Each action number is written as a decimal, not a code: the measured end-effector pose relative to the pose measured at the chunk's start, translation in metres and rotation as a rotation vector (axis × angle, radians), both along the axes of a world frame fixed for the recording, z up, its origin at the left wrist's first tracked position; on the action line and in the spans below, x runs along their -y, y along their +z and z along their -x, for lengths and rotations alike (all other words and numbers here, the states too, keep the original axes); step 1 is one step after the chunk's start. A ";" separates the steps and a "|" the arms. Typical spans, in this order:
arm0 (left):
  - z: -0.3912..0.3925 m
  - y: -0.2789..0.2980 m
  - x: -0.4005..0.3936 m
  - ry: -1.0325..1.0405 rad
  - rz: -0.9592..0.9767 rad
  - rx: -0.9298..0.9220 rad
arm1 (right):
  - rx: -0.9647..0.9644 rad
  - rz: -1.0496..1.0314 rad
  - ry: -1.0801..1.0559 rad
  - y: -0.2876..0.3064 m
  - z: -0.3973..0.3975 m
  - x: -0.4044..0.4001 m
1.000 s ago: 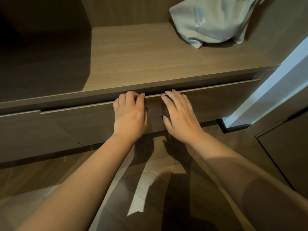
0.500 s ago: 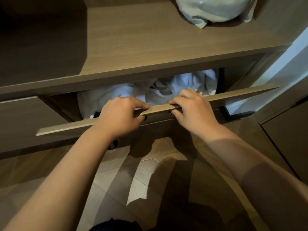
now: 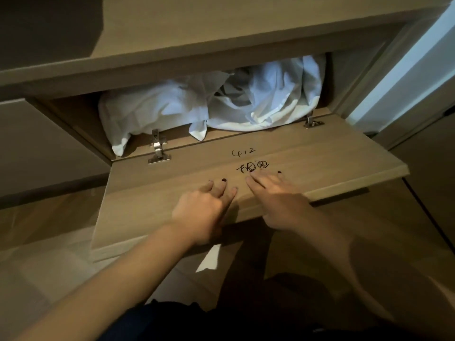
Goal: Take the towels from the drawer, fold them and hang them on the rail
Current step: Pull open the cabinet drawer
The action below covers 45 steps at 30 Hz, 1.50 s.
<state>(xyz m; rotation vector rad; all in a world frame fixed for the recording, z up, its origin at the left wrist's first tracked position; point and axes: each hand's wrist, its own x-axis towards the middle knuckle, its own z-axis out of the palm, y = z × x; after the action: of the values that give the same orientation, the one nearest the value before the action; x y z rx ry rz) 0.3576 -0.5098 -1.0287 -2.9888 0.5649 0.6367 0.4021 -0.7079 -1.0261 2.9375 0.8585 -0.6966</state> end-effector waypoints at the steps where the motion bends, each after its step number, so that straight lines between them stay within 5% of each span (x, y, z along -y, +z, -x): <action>1: 0.010 -0.016 0.003 0.016 -0.012 0.005 | 0.020 0.033 0.001 -0.014 0.008 0.000; 11: 0.034 -0.114 -0.003 0.002 -0.065 0.081 | 0.146 0.187 0.105 -0.107 0.016 -0.002; 23: 0.029 -0.148 -0.011 -0.047 -0.135 0.066 | 0.140 0.185 0.142 -0.143 0.006 0.001; 27: 0.028 -0.134 -0.013 -0.031 0.050 0.119 | 0.111 0.116 0.107 -0.140 0.006 0.000; 36: -0.015 -0.082 -0.043 0.400 0.423 0.304 | -0.063 -0.042 0.003 -0.101 -0.008 -0.008; 40: -0.066 -0.048 -0.065 0.693 0.548 0.414 | 0.017 -0.112 -0.035 -0.060 -0.037 -0.017; 45: -0.132 -0.001 -0.085 0.815 0.357 0.573 | 0.163 -0.206 -0.089 -0.002 -0.079 -0.041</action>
<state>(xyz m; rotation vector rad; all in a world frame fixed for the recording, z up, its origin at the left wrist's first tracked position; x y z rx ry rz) 0.4894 -0.4246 -1.0293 -3.4160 -0.6651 -0.3921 0.4811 -0.6667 -1.0278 3.1752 0.8368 -0.3841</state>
